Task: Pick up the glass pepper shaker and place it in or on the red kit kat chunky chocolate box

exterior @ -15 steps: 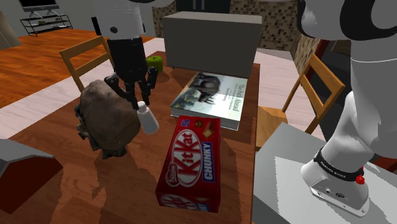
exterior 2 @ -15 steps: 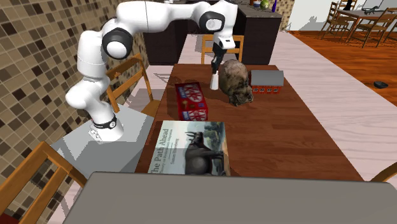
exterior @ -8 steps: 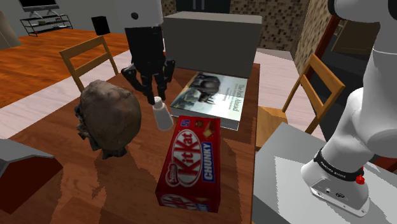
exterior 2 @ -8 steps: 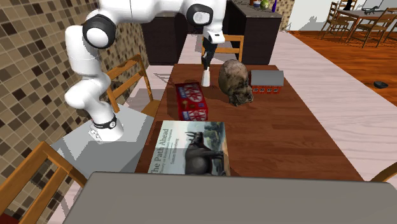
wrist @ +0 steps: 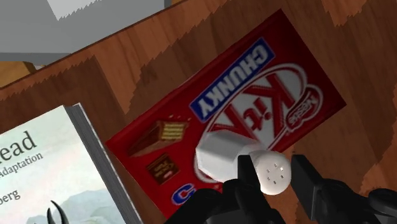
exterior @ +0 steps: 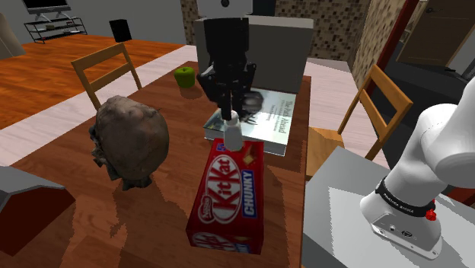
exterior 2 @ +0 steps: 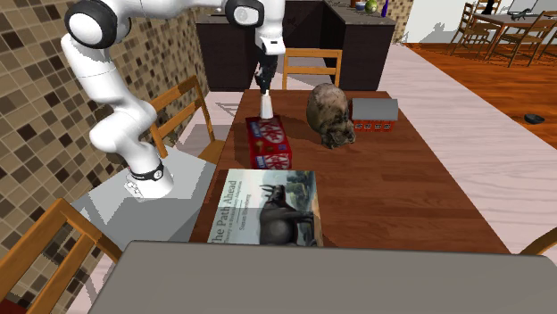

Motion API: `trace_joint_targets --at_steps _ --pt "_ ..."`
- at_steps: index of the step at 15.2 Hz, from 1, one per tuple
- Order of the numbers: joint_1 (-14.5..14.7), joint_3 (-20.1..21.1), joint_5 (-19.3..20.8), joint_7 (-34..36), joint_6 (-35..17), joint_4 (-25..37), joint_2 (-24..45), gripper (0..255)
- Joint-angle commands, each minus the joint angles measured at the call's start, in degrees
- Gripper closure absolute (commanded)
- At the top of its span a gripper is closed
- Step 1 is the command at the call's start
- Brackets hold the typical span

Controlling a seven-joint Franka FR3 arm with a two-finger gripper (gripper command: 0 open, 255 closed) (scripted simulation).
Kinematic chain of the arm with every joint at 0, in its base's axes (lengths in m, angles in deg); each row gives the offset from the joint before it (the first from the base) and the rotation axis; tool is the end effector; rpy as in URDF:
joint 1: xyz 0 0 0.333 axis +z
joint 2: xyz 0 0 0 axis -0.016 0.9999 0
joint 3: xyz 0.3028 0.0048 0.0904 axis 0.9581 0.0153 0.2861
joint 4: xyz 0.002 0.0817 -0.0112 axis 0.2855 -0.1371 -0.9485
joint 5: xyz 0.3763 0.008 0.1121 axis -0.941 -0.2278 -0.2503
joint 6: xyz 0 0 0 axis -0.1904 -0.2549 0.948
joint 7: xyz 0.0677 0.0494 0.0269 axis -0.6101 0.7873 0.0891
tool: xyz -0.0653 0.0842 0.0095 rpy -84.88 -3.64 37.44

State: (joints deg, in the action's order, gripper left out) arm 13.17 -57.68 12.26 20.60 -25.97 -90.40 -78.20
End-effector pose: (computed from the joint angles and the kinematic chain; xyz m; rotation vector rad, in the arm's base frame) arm 0.3996 0.3490 0.5676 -3.0507 -0.0560 0.2338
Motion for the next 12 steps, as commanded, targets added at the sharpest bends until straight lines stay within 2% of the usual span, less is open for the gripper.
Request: trace_joint_targets --at_steps 1,12 --pt "0.07 -0.09 -0.89 -0.32 -0.53 -2.52 -2.12 255" --pt "0.32 0.29 -1.15 -1.46 -8.87 -10.71 -1.88 255"
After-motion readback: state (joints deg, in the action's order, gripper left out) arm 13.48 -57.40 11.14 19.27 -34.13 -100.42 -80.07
